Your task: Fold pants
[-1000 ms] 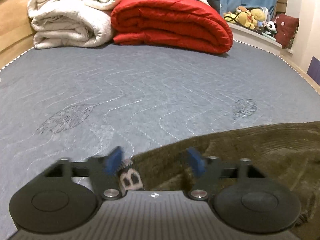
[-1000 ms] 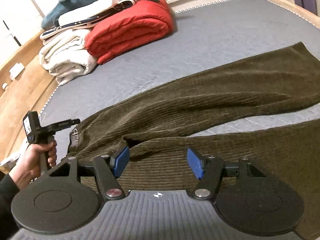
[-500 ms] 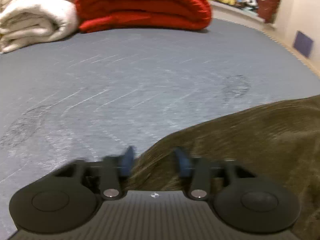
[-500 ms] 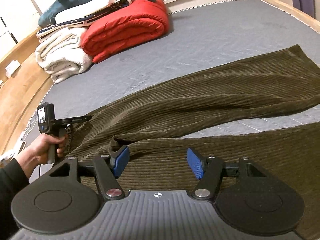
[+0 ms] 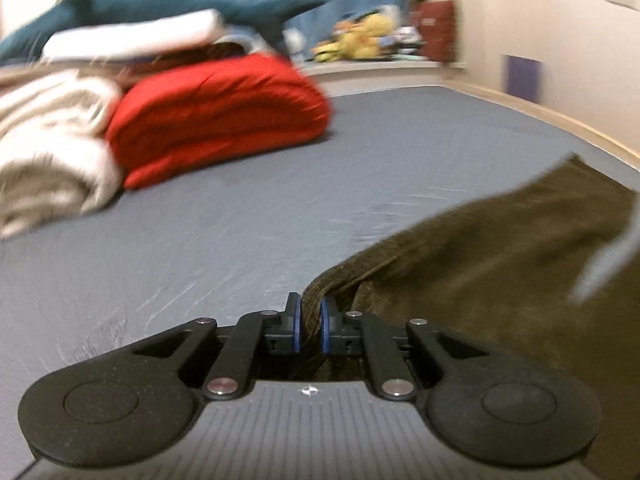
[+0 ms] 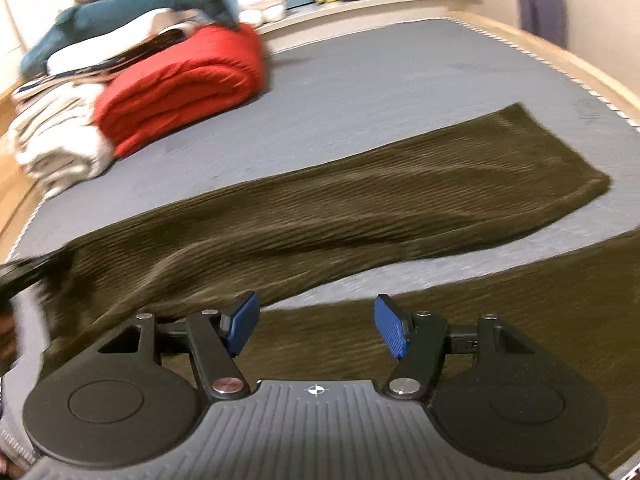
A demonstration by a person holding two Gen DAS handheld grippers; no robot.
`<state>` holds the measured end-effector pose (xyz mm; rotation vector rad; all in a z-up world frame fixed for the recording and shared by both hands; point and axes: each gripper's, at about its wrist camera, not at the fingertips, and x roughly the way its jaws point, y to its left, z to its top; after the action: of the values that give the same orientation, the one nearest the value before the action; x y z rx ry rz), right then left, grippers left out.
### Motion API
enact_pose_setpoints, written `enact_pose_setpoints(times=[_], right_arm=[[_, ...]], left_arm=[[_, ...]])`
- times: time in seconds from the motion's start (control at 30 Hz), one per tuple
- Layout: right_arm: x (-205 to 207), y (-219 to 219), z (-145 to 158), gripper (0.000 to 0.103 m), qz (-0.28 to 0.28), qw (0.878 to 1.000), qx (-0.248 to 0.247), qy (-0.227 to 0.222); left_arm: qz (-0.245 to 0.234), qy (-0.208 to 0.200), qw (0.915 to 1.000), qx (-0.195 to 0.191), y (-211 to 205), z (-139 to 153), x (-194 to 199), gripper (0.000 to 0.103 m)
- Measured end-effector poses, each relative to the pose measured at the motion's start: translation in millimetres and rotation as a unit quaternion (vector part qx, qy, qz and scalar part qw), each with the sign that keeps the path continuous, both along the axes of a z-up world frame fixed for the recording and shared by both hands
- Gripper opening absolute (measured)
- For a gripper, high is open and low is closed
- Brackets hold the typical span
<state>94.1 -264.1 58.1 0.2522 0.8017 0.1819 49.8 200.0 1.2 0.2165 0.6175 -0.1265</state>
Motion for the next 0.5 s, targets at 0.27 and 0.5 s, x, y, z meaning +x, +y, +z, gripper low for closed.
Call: enact_pose_setpoints(times=[0.27, 0.5], right_arm=[[34.8, -67.1, -29.2, 0.066, -0.156, 0.986, 0.041, 0.035], [39.8, -108.9, -56.0, 0.066, -0.250, 0.962, 0.100, 0.046]], left_arm=[[-0.197, 0.007, 0.9797, 0.033, -43.9, 26.4, -159.6, 0.009], [-0.265, 0.116, 0.9510, 0.108, -48.6, -51.5, -185.0, 0.010]])
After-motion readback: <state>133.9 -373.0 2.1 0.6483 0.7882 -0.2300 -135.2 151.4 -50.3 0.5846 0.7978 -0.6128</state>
